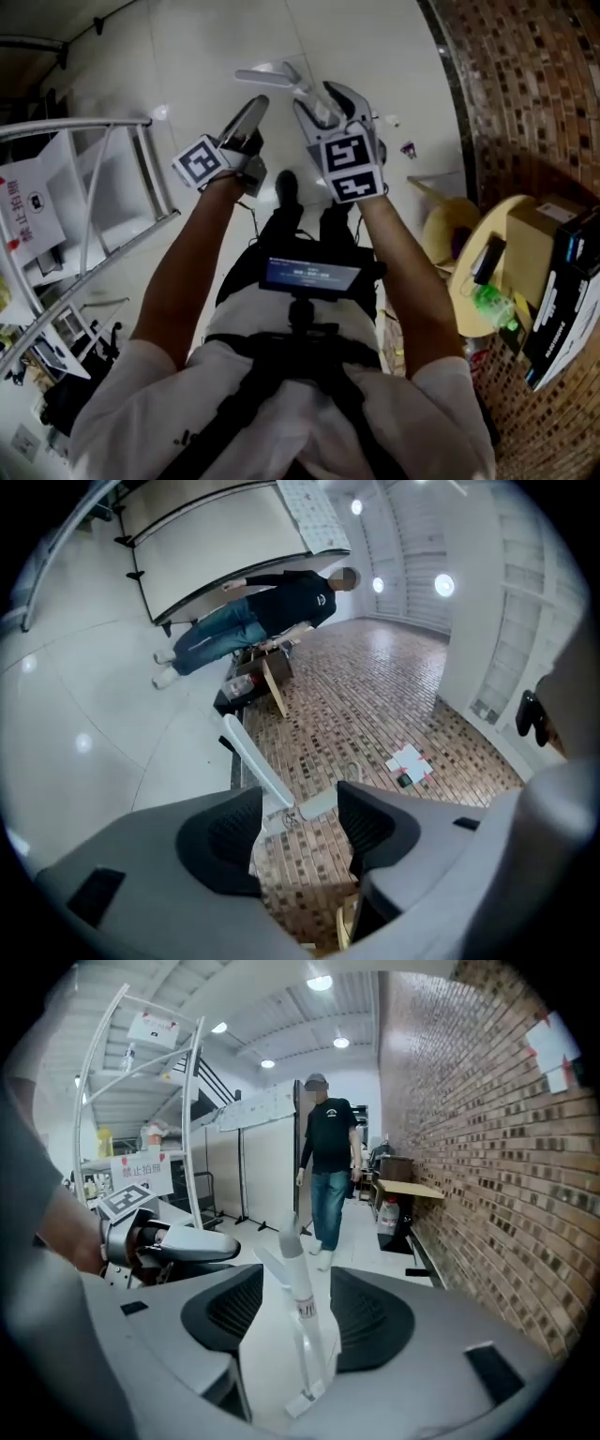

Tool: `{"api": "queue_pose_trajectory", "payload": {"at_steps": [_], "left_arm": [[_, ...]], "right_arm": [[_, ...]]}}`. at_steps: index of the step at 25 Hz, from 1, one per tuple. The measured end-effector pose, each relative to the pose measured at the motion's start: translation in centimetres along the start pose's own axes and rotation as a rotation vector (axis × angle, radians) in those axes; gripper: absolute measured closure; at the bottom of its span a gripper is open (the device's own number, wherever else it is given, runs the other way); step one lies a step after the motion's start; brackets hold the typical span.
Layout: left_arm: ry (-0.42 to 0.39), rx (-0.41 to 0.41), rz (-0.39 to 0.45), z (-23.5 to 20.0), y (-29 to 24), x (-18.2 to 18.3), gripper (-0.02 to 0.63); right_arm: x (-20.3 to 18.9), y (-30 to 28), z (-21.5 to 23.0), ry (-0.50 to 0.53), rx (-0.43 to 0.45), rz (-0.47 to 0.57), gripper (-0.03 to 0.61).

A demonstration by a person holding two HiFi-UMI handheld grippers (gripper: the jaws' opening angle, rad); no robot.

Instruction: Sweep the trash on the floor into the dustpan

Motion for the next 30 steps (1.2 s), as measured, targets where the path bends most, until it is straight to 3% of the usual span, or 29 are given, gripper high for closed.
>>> {"api": "queue_pose_trajectory", "payload": {"at_steps": [4, 11, 16, 21, 25, 30], "left_arm": [[0.036, 0.001, 0.056, -1.8, -1.6, 1.5, 0.356], [0.054, -0.007, 0.045, -3.9, -4.4, 3.3, 0.35], [0.091, -0.071, 0.033, -4.2, -6.8, 3.9, 0.351], [0.094, -0.115, -0.011, -4.1, -9.7, 3.3, 0.351], [0.093, -0.147, -0.054, -3.8, -10.8, 2.8, 0.36], [0.069, -0.186, -0.127, -2.8, -11.8, 1.2, 0.441]], "right_arm": [[0.6, -4.5, -0.2, 0.048, 0.007, -0.031, 0.362], [1.1, -7.7, 0.1, 0.065, 0.013, -0.059, 0.362], [1.2, -7.7, 0.2, 0.061, 0.006, -0.045, 0.366], [0.4, -6.4, 1.8, 0.072, -0.035, -0.042, 0.478], [0.0, -5.3, 2.9, 0.089, -0.076, -0.051, 0.491], [-1.2, -2.9, 5.9, 0.05, -0.124, -0.039, 0.491]]}}
Point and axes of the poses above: the fingertips, and each gripper's own axes: y backward along the fingers, z to its right, x out of its top, the point moved 6 cm from there along y, backward along the fingers, and after that the axes turned 12 degrees about -z, right-handed, at the moved point
